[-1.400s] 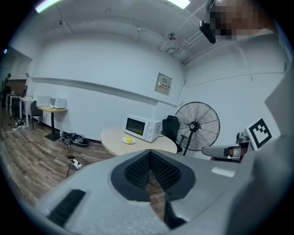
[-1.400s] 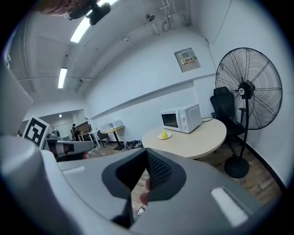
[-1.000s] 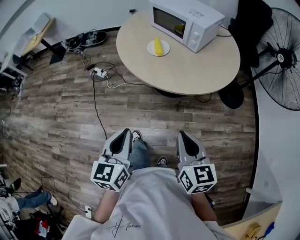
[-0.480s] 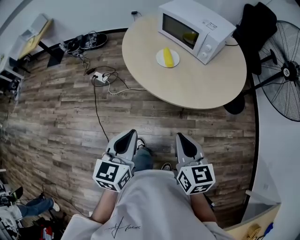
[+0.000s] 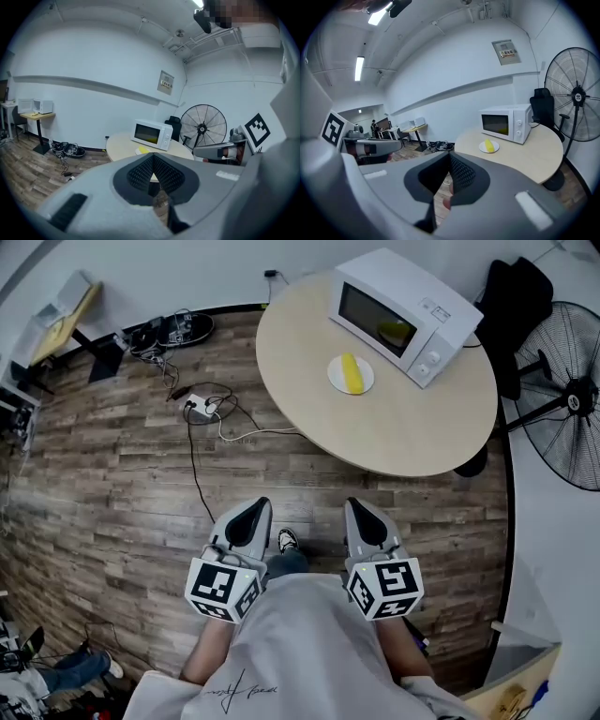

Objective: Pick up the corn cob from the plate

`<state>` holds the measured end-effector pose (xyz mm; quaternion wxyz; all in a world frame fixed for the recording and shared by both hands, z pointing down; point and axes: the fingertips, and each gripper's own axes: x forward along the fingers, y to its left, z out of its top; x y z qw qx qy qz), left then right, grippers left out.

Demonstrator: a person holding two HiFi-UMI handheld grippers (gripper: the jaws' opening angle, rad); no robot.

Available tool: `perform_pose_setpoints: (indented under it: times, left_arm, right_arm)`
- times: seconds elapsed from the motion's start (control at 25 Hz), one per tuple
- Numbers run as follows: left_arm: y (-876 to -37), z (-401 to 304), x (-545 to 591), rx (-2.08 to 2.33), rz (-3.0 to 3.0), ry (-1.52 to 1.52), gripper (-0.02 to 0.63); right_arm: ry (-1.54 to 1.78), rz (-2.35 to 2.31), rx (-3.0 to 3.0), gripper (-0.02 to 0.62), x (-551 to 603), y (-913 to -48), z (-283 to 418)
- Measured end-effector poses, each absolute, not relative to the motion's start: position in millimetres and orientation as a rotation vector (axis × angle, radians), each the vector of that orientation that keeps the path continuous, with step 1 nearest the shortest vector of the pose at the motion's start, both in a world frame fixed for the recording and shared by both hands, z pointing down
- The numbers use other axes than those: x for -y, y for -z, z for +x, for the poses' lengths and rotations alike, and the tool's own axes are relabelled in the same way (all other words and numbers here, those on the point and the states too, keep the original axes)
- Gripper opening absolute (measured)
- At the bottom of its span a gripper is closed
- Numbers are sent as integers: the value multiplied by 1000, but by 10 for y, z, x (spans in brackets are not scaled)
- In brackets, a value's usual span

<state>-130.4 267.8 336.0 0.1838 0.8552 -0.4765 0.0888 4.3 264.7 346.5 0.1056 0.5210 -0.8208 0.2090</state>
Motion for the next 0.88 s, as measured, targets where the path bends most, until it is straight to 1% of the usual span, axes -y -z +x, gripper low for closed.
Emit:
perform_pose_setpoints:
  times: [0.16, 0.44, 0.76, 0.88]
  left_arm:
    - [-3350, -1459, -2548, 1314, 2429, -243, -9]
    - [-3413, -1671, -2408, 1265, 2430, -221, -11]
    - [-3484, -1629, -2173, 1207, 2419, -191, -11]
    - [-3494, -1608, -2065, 1189, 2424, -182, -9]
  right_arm:
    - [-609, 1560, 2397, 12, -2515, -3447, -148]
    - [-666, 1619, 2321, 12, -2396, -3601, -243]
    - [-718, 1644, 2290, 12, -2143, -3665, -199]
    - [-785, 1638, 2312, 12, -2007, -3686, -218]
